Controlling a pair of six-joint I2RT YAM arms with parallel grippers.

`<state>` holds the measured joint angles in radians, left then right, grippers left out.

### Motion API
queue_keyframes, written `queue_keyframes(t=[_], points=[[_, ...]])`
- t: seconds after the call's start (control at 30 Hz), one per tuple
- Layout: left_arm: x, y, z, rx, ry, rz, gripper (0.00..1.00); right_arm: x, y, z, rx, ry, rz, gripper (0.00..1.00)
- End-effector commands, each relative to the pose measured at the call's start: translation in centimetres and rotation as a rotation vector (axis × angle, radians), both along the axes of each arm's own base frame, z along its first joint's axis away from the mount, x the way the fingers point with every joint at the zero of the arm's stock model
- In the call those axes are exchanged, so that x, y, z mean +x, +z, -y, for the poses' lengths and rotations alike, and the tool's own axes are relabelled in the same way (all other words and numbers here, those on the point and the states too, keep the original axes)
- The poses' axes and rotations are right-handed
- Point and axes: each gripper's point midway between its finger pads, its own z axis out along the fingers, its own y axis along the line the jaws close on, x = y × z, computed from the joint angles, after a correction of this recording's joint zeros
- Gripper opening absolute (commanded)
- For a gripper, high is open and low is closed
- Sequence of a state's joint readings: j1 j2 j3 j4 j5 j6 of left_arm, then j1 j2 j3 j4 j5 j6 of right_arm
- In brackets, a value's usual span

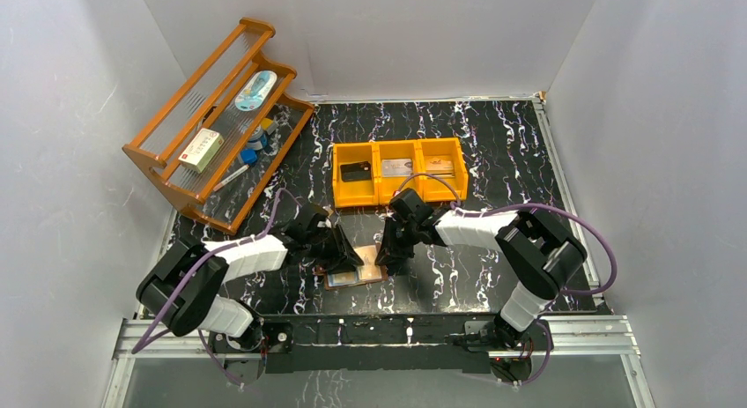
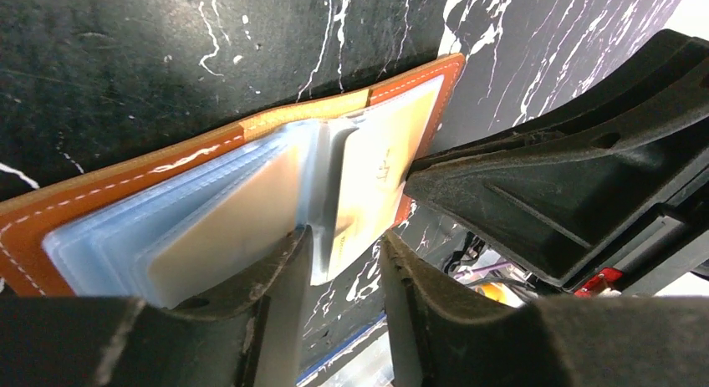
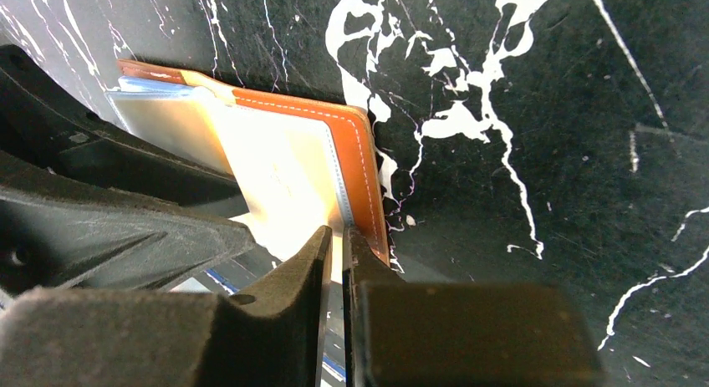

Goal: Take the credit cards out of the card holder
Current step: Remove the credit card from the card holder.

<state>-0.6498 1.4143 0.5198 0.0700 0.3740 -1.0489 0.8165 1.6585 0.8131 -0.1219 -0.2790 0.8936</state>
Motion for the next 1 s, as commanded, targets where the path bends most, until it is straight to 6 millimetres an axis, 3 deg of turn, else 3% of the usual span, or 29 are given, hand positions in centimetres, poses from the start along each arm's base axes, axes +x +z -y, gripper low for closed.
queue_keyframes(t=[0.0,0.2,0.27,0.47,0.57,0.73,0.97], points=[[-0.2,-3.0,-1.7,0.060,0.124,-0.028,0.34,-1.6,-2.7,1.6,-0.086,0.014,-0.065,0.18],[0.6,-3.3,-0.4,-0.026,0.146,-0.006,0.28,-2.2,-2.9,1.1,-0.054,0.046,-0.089,0.15],[0.7,-3.2,-0.1,-0.035,0.140,-0.003,0.22,-2.3,-2.9,1.0,-0.050,0.050,-0.094,0.14],[0.6,-3.0,-1.1,-0.003,0.172,0.012,0.12,-2.2,-2.9,1.1,-0.062,0.040,-0.098,0.14],[0.6,-2.8,-1.4,0.006,0.177,0.026,0.11,-2.3,-3.9,1.5,-0.093,0.033,-0.119,0.14],[0.6,-2.2,-1.4,-0.013,0.172,0.049,0.00,-2.3,-4.1,1.8,-0.117,0.019,-0.120,0.13],[0.7,-0.9,-0.4,-0.072,0.123,0.085,0.08,-2.2,-4.3,1.8,-0.120,0.022,-0.121,0.10]])
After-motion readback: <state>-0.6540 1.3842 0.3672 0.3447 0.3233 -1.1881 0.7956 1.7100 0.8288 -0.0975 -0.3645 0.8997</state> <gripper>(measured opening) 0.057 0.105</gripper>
